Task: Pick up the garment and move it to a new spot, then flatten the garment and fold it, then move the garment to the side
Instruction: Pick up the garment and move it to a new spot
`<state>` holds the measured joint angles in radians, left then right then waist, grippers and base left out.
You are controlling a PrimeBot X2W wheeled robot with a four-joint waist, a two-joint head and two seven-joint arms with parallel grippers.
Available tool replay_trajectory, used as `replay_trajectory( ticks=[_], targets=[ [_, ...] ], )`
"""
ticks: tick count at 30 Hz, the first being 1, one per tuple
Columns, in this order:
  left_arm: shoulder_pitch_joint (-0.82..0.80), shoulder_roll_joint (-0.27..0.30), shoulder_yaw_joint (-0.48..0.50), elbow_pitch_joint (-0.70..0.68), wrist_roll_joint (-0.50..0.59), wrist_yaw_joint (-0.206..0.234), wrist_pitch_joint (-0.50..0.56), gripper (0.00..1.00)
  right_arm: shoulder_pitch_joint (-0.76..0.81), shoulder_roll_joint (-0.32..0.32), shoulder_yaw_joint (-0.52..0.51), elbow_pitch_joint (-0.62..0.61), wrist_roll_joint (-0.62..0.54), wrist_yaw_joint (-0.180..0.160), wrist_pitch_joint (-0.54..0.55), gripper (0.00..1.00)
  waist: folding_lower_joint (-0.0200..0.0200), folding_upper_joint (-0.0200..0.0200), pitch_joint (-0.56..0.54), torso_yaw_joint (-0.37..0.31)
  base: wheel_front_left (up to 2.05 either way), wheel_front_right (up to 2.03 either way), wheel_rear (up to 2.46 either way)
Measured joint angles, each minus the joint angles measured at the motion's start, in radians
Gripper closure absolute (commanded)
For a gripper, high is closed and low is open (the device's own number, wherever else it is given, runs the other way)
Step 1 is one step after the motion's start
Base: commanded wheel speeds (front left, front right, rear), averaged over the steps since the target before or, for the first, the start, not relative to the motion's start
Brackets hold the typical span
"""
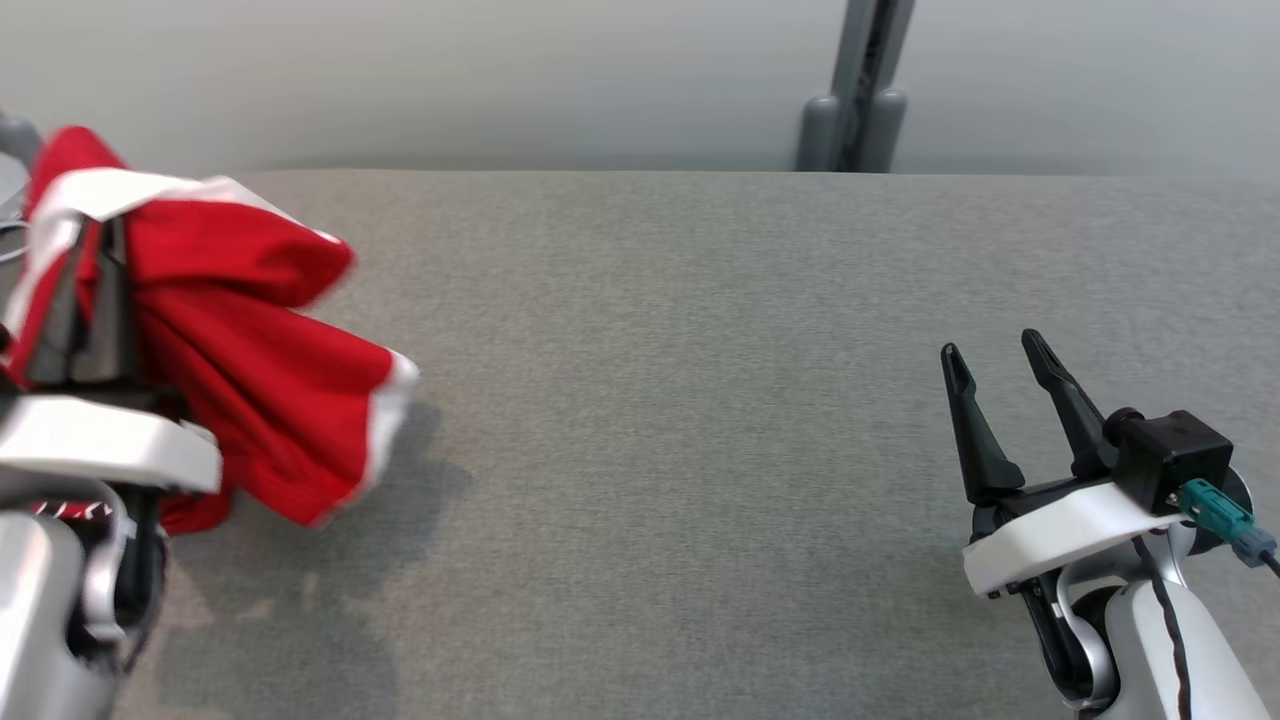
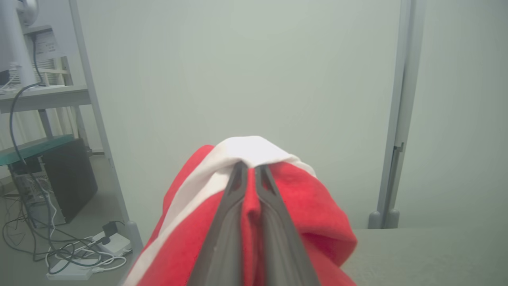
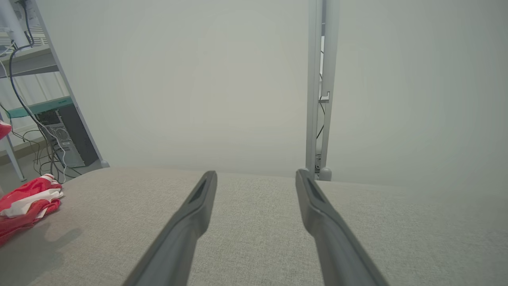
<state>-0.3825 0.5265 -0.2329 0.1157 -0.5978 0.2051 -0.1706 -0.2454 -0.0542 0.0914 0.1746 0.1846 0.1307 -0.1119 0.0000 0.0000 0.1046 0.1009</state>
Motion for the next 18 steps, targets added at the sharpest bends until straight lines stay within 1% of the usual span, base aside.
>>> replay_trajectory(
  ticks=[3, 7, 11, 13, 16, 18],
  targets=[
    [0.081, -0.006, -0.029, -0.156, 0.014, 0.047, 0.043, 1.00, 0.008, 0.001, 0.000, -0.008, 0.002, 0.000, 0.003, 0.00, 0.0000, 0.0000, -0.010, -0.030, 0.00, 0.00, 0.00],
    [0.137, -0.032, -0.072, -0.274, 0.017, 0.076, 0.080, 1.00, 0.008, 0.002, 0.010, -0.021, 0.003, 0.000, 0.008, 0.00, 0.0000, 0.0000, -0.012, -0.079, 0.00, 0.00, 0.00],
    [0.139, -0.063, -0.117, -0.326, 0.022, 0.077, 0.091, 1.00, -0.006, 0.004, 0.020, -0.027, 0.009, 0.000, 0.009, 0.00, 0.0000, 0.0000, -0.002, -0.141, 0.00, 0.00, 0.00],
    [0.123, -0.094, -0.162, -0.326, 0.027, 0.064, 0.100, 1.00, -0.011, 0.004, 0.017, -0.027, 0.009, 0.000, 0.006, 0.00, 0.0000, 0.0000, 0.005, -0.174, 0.00, 0.00, 0.00],
    [0.074, -0.145, -0.221, -0.296, 0.037, 0.040, 0.105, 1.00, -0.013, 0.004, 0.015, -0.027, 0.009, 0.000, 0.004, 0.00, 0.0000, 0.0000, 0.020, -0.221, 0.00, 0.00, 0.00],
    [0.043, -0.174, -0.252, -0.252, 0.051, 0.033, 0.104, 1.00, -0.020, 0.004, 0.015, -0.026, 0.009, 0.000, -0.002, 0.00, 0.0000, 0.0000, 0.032, -0.253, 0.00, 0.00, 0.00]
  ],
)
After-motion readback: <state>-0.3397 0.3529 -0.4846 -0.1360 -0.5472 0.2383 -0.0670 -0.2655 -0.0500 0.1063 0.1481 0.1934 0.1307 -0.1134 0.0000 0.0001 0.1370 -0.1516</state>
